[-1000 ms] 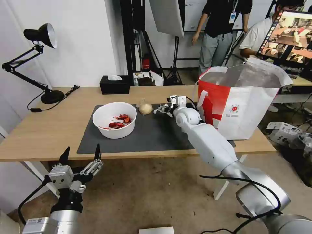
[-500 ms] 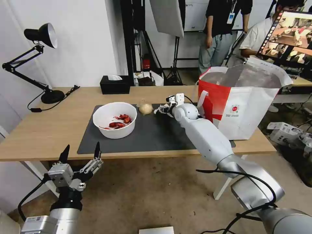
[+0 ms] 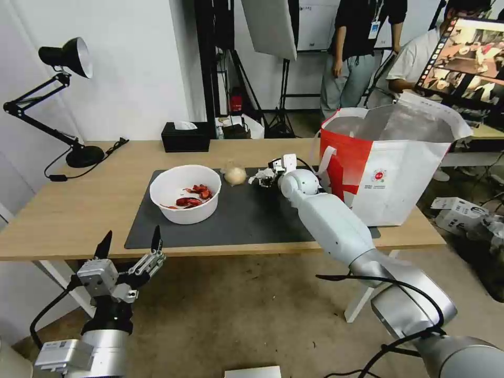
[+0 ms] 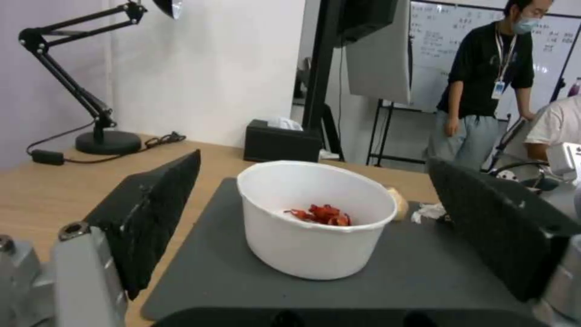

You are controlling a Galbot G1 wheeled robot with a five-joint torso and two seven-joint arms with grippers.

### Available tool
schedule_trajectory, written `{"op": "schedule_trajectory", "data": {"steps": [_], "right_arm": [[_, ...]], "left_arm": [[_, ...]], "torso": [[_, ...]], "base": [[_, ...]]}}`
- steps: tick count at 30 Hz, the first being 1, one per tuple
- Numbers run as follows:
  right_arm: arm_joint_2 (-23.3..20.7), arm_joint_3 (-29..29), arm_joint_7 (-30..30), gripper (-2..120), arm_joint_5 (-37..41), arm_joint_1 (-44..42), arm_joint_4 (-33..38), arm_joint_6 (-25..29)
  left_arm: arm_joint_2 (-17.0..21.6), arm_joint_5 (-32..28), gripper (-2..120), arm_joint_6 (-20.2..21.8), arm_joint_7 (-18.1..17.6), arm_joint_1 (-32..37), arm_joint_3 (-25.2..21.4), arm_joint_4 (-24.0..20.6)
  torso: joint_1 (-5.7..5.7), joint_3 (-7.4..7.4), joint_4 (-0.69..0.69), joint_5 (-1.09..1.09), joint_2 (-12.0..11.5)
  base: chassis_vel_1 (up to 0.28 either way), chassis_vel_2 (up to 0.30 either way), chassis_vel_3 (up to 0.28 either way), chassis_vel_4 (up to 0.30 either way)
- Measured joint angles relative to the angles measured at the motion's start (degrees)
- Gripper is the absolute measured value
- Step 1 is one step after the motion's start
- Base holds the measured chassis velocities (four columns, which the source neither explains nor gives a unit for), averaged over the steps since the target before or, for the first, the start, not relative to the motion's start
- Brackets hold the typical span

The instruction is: Pick up the trash from the table and place it into the takeout bag.

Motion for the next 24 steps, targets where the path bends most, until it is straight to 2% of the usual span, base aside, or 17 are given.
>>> {"op": "schedule_trajectory", "data": {"steps": [2,5,6,9,10,14,18,19,20,22,24], "right_arm": [[-0.1,0.0,0.1,46,0.0,-0.1,0.1,0.1],[-0.2,0.0,0.4,31,0.0,-0.2,0.4,0.3],[-0.2,0.0,0.4,31,0.0,-0.2,0.4,0.3],[-0.2,0.0,0.6,15,0.0,-0.2,0.5,0.4],[-0.2,0.0,0.6,15,0.0,-0.2,0.5,0.4],[-0.2,-0.1,0.9,2,0.0,-0.1,0.7,0.5],[-0.5,-0.1,1.6,0,0.0,-0.1,1.8,0.7],[-1.7,-0.6,2.4,0,0.0,0.0,5.2,1.5],[-1.7,-0.6,2.4,0,0.0,0.0,5.2,1.5],[-5.0,-1.9,2.9,0,0.3,2.3,14.9,1.9],[-5.2,-1.9,3.0,0,0.4,2.8,15.9,1.9]], "left_arm": [[0.0,0.0,100,0.0,0.0,0.0,0.0,0.0],[-0.1,0.0,100,0.0,0.0,0.0,0.1,0.0],[-0.1,0.0,100,0.0,0.0,0.0,0.1,0.0],[-0.1,0.0,100,0.0,0.0,0.0,0.1,0.0],[-0.1,0.0,100,0.0,0.0,0.0,0.1,0.0],[-0.1,0.0,100,0.0,0.0,0.0,0.1,0.0],[-0.2,0.0,100,0.0,0.0,0.1,0.1,0.0],[-0.3,0.0,100,0.0,-0.1,0.2,0.2,0.0],[-0.3,0.0,100,0.0,-0.1,0.2,0.2,0.0],[-0.4,0.1,100,0.0,-0.1,0.5,0.6,0.0],[-0.4,0.2,100,0.0,-0.1,0.6,0.6,0.0]], "torso": [[0.0,0.0,0.0,0.0,0.0],[0.01,0.0,0.0,0.0,0.0],[0.01,0.0,0.0,0.0,0.0],[0.01,0.0,0.04,0.01,0.0],[0.01,0.0,0.04,0.01,0.0],[0.01,0.01,0.03,0.02,0.0],[0.01,0.01,0.03,0.02,0.0],[0.01,0.01,0.02,0.02,0.0],[0.01,0.01,0.02,0.02,0.0],[0.01,0.01,0.02,0.01,0.0],[0.01,0.01,0.02,0.01,0.0]], "base": [[0.0,0.0,0.0,0.0],[0.0,0.0,0.0,0.0],[0.0,0.0,0.0,0.0],[0.0,0.0,0.0,0.0],[0.0,0.0,0.0,0.0],[0.0,0.0,0.0,0.0],[0.0,0.0,0.0,0.0],[0.0,0.0,0.0,0.0],[0.0,0.0,0.0,0.0],[0.0,0.0,0.0,0.0],[0.0,0.0,0.0,0.0]]}}
